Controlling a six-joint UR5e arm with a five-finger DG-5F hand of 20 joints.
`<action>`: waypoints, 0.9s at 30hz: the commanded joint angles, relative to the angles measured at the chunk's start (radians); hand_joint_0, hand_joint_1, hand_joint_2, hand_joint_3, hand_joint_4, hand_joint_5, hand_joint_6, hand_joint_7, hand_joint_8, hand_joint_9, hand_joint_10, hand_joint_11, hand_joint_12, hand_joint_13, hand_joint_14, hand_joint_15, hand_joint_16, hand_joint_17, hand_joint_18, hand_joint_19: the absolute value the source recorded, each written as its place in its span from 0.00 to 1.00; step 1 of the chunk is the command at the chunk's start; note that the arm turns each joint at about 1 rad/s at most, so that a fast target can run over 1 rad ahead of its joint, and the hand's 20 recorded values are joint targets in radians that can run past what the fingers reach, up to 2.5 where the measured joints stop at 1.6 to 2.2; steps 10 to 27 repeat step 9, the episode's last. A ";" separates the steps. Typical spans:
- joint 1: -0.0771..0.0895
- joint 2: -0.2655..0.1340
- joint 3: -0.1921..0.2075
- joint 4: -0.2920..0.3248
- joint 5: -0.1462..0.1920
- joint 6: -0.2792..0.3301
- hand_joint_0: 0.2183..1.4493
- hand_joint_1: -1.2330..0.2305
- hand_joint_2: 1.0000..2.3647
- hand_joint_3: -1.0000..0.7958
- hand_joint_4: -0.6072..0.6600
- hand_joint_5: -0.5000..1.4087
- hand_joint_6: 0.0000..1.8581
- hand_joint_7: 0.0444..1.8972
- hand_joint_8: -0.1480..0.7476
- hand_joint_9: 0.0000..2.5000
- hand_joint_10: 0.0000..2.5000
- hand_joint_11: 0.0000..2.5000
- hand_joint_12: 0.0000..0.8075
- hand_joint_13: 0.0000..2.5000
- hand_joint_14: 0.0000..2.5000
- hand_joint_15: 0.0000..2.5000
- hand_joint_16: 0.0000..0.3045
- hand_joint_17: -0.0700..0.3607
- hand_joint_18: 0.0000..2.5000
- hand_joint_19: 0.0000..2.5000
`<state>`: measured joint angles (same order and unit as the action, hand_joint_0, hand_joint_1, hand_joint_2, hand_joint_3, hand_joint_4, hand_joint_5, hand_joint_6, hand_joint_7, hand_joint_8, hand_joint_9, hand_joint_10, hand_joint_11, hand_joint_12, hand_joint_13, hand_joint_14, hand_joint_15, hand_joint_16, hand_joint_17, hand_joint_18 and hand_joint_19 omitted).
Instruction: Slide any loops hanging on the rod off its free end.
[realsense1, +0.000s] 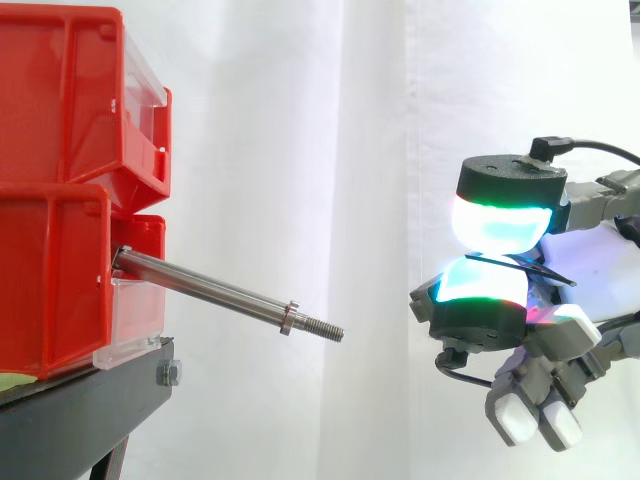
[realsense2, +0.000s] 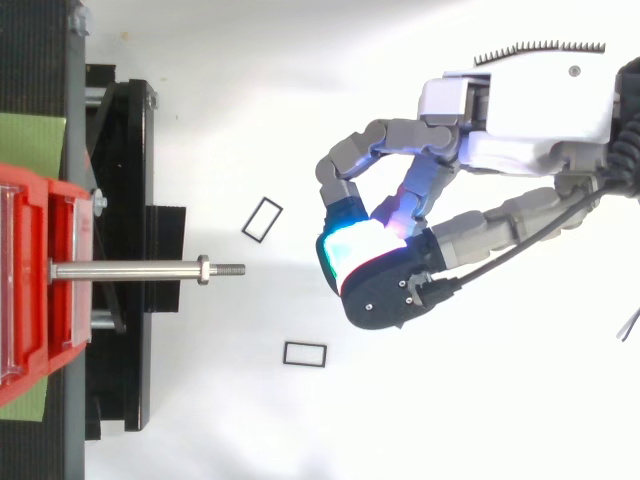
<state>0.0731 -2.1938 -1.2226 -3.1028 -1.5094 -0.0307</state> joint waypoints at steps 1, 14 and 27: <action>-0.001 -0.001 0.000 0.001 0.000 0.000 0.28 0.37 0.02 0.59 0.49 0.19 0.47 0.71 0.56 0.48 0.01 0.26 0.47 0.34 0.00 0.12 0.22 0.51 0.33 0.21; -0.001 0.000 -0.002 0.000 0.000 0.000 0.28 0.37 0.02 0.59 0.48 0.19 0.47 0.70 0.57 0.48 0.01 0.26 0.47 0.34 0.00 0.12 0.21 0.50 0.33 0.21; -0.001 0.000 -0.002 0.000 0.000 0.000 0.28 0.37 0.02 0.59 0.48 0.19 0.47 0.70 0.57 0.48 0.01 0.26 0.47 0.34 0.00 0.12 0.21 0.50 0.33 0.21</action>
